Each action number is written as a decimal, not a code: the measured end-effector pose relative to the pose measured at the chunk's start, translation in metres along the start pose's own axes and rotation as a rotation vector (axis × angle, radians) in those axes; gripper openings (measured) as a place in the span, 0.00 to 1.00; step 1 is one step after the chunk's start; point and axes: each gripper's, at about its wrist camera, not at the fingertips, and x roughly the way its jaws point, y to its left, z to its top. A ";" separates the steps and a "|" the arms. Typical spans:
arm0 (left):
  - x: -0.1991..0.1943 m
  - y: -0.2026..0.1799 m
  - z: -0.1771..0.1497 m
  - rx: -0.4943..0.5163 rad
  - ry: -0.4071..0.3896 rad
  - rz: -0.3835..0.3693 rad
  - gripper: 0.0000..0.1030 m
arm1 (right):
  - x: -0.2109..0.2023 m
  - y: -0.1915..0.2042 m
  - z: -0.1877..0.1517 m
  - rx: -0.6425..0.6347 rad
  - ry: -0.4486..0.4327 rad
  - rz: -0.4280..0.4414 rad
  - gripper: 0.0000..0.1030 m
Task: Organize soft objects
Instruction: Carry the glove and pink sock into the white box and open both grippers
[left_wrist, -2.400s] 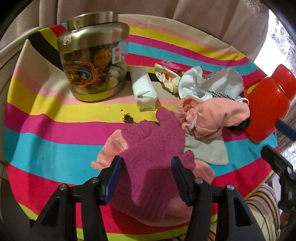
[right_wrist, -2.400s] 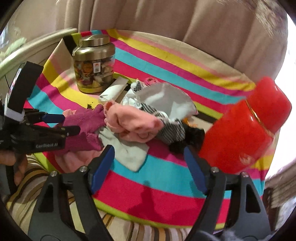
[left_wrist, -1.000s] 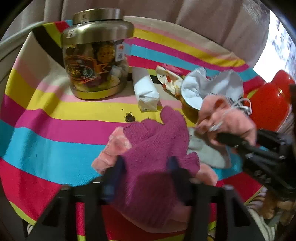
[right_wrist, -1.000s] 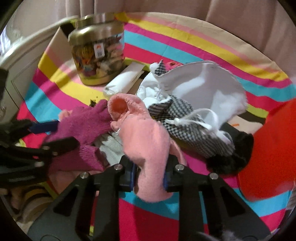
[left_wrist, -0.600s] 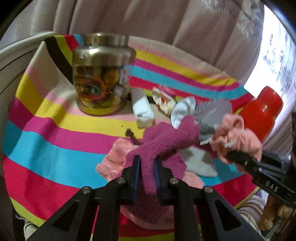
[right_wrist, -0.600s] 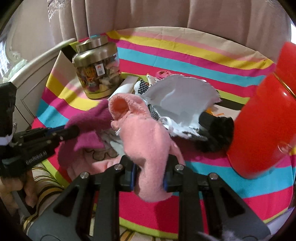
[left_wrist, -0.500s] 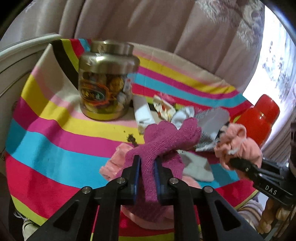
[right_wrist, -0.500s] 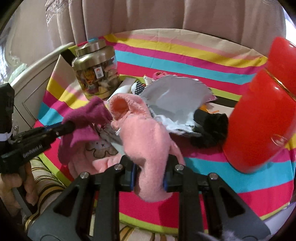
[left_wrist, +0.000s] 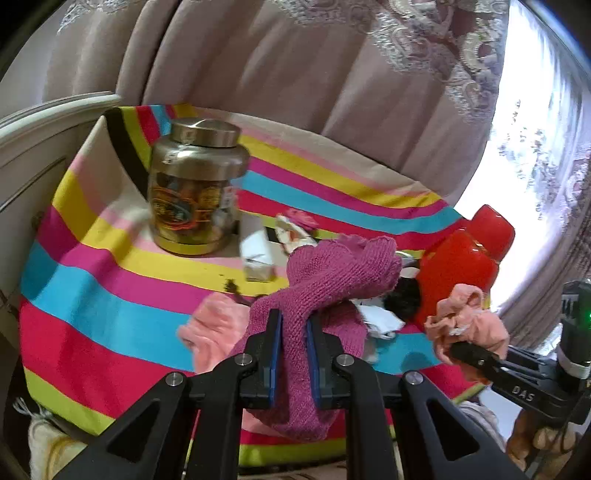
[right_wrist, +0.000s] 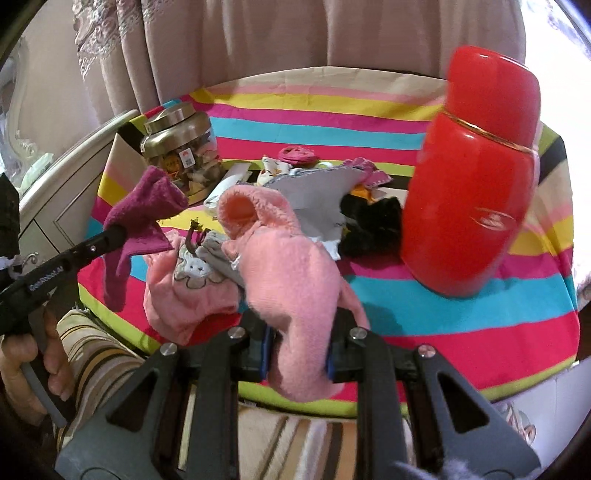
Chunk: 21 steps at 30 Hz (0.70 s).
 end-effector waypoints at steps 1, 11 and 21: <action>-0.002 -0.005 -0.001 0.005 0.000 -0.010 0.13 | -0.005 -0.003 -0.002 0.008 -0.002 -0.002 0.24; -0.019 -0.063 -0.010 0.066 0.025 -0.129 0.13 | -0.051 -0.043 -0.026 0.091 -0.023 -0.048 0.24; -0.020 -0.139 -0.036 0.127 0.127 -0.293 0.13 | -0.107 -0.123 -0.070 0.219 -0.020 -0.181 0.24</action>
